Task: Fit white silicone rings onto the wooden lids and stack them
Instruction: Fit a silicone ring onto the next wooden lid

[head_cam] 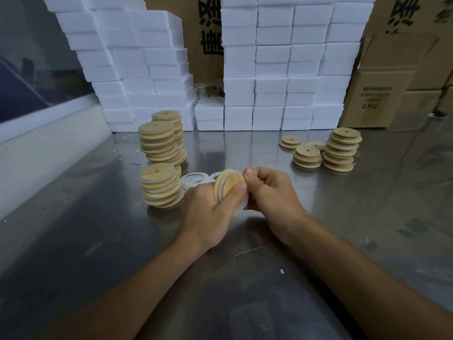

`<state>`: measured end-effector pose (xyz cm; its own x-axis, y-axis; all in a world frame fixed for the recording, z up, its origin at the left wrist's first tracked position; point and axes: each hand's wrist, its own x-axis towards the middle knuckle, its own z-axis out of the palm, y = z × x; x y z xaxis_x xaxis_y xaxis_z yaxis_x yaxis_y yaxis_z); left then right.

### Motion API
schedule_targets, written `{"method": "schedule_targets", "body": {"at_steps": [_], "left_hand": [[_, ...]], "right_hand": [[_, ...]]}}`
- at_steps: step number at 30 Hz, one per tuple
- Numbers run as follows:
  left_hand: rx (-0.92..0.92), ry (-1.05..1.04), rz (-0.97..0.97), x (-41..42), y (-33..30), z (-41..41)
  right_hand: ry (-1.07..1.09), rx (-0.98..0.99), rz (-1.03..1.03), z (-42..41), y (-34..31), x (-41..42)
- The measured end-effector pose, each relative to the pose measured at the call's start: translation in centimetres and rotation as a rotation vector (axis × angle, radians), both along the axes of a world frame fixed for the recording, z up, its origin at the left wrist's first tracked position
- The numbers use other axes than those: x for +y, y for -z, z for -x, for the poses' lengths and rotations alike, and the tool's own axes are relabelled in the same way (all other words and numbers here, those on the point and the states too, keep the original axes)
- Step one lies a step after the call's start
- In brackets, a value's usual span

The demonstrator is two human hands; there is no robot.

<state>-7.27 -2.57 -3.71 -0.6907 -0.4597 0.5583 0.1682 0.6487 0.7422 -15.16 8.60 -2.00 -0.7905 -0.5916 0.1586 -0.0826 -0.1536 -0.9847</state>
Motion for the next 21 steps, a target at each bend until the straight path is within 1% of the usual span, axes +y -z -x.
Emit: {"method": "schedule_targets", "body": {"at_steps": [6,11,16,18,21], "left_hand": [[0.027,-0.009,-0.058,-0.10,-0.09,0.13],[0.049,-0.029,-0.064,0.23,-0.24,0.05],[0.073,-0.035,-0.166,0.29,-0.25,0.09],[0.086,-0.056,-0.192,0.20,-0.23,0.14],[0.071,-0.070,-0.142,0.11,-0.13,0.14]], "right_hand": [[-0.091,-0.109,0.049,0.46,0.41,-0.04],[-0.134,-0.141,0.050,0.44,0.39,0.04],[-0.195,-0.231,0.101,0.35,0.45,-0.14],[-0.218,-0.233,0.097,0.33,0.53,-0.08],[-0.190,-0.174,0.063,0.21,0.64,-0.07]]}}
